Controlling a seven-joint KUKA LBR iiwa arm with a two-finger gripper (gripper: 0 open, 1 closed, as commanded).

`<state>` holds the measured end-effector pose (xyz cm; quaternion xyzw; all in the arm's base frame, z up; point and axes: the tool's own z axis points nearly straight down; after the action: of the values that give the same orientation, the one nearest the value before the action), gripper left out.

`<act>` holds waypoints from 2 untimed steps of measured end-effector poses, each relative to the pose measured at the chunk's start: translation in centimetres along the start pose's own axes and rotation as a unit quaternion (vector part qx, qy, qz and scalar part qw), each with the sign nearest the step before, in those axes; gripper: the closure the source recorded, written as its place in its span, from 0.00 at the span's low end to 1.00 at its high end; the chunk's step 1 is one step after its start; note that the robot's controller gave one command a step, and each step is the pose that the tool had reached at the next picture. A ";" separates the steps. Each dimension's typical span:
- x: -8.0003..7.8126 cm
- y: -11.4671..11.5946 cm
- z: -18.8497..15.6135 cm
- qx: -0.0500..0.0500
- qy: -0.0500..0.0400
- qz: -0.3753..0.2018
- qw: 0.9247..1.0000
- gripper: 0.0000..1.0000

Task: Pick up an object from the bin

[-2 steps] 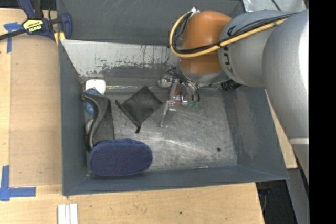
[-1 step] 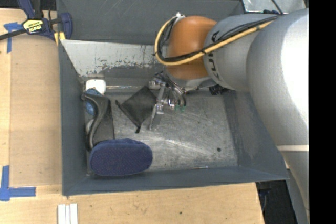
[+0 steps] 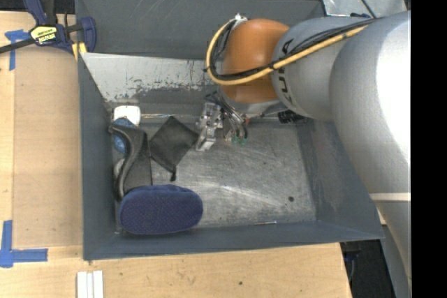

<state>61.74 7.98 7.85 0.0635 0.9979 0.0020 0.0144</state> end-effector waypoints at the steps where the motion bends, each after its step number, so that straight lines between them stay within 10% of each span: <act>1: -0.9 0.3 -14.3 0.001 0.008 -0.050 0.999 1.00; 2: 2.4 1.0 -3.1 0.001 0.016 -0.163 0.987 1.00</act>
Offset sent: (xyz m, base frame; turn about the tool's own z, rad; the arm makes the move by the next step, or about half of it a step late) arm 0.0018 0.0018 0.1370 -0.1004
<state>59.41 9.24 10.92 -0.0997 0.9950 0.0001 -0.0018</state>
